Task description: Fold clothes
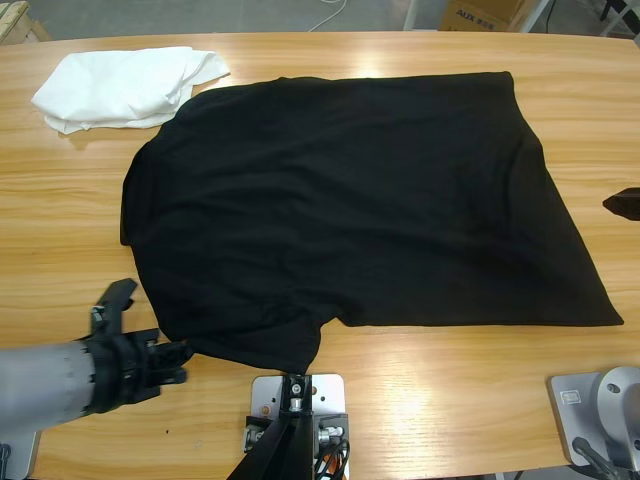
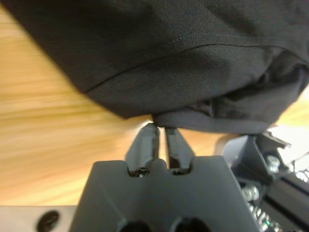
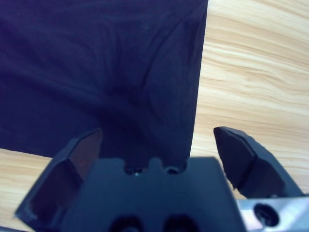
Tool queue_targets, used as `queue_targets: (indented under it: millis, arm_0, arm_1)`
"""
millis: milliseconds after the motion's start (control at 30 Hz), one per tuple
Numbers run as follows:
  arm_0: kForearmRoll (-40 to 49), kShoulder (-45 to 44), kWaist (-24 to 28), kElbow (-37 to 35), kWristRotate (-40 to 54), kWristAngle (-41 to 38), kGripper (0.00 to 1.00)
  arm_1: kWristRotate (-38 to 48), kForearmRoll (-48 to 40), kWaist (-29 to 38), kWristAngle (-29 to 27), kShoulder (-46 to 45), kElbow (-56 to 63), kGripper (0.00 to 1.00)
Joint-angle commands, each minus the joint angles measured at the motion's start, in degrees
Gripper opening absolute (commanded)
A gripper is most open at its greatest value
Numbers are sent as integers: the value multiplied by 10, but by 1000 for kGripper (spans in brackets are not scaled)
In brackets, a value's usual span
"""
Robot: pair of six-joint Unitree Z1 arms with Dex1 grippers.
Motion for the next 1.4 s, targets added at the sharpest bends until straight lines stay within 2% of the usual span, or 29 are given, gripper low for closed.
queue_targets:
  millis: [33,200,300,500,733,800,833,933,1033,1400]
  arm_0:
    - [52,-130,11,29,-5,-4,998]
    - [24,-62,11,34,-28,-9,1000]
    - [-51,-13,11,60,-50,-9,1000]
    - [-122,40,13,68,-63,-8,988]
    - [-159,69,19,72,-65,-7,826]
    - [-161,74,20,73,-66,-6,818]
    - [-164,77,21,73,-65,-6,779]
    - [-174,78,21,73,-63,-6,480]
    - [-174,78,21,73,-62,-6,15]
    - [-173,62,21,79,-42,8,0]
  arm_1:
    - [6,-7,4,3,13,20,931]
    - [6,-7,4,3,13,20,931]
    - [6,-7,4,3,11,20,931]
    - [6,-7,4,3,11,20,927]
    - [6,-6,4,5,21,19,927]
    - [6,-6,4,6,22,19,922]
    - [6,-6,4,6,24,19,922]
    - [6,-5,4,7,28,18,922]
    - [6,-5,4,8,32,17,922]
    - [6,-4,4,9,32,17,913]
